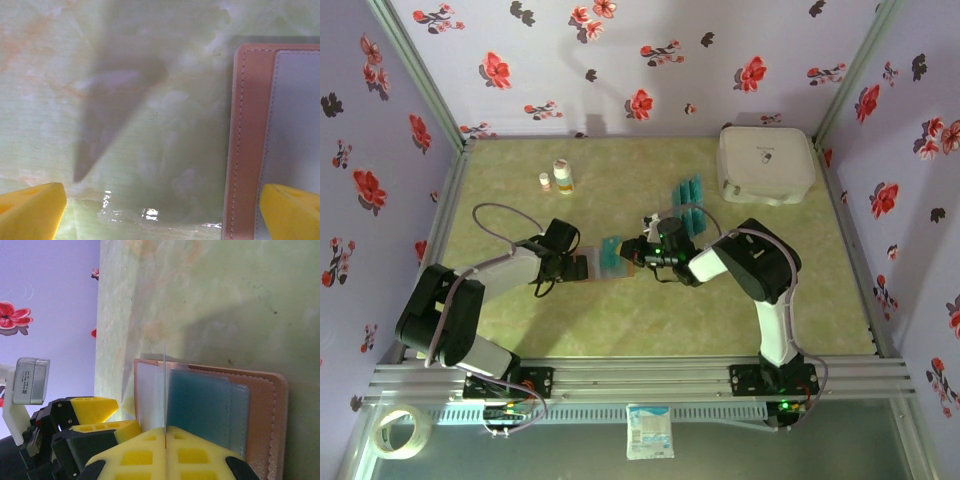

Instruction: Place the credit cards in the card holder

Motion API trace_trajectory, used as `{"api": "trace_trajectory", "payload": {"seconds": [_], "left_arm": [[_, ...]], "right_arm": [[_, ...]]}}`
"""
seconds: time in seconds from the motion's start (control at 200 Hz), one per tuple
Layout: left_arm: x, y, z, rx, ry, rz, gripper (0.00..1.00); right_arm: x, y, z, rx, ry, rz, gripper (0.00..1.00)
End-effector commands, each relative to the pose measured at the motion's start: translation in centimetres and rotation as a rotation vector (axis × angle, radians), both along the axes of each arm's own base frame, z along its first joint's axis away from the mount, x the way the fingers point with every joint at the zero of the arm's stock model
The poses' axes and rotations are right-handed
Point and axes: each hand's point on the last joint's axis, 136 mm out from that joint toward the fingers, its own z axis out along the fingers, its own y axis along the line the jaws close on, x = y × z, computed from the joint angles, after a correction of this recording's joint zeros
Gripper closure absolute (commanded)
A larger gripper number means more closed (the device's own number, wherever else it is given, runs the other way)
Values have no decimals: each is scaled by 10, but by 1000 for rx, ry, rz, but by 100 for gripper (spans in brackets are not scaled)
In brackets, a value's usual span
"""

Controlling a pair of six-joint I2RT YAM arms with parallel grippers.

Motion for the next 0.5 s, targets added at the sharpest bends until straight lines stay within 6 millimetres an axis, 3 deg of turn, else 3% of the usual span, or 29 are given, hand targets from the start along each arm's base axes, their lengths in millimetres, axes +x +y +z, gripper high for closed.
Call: {"api": "trace_trajectory", "payload": {"seconds": [0.0,0.495], "left_arm": [[-6,6,-6,31,29,17,0],[-7,5,-6,32,33,14,0]], "right_arm": [[-1,7,5,31,-12,21,100],[-4,13,4,56,-4,35,100]]}}
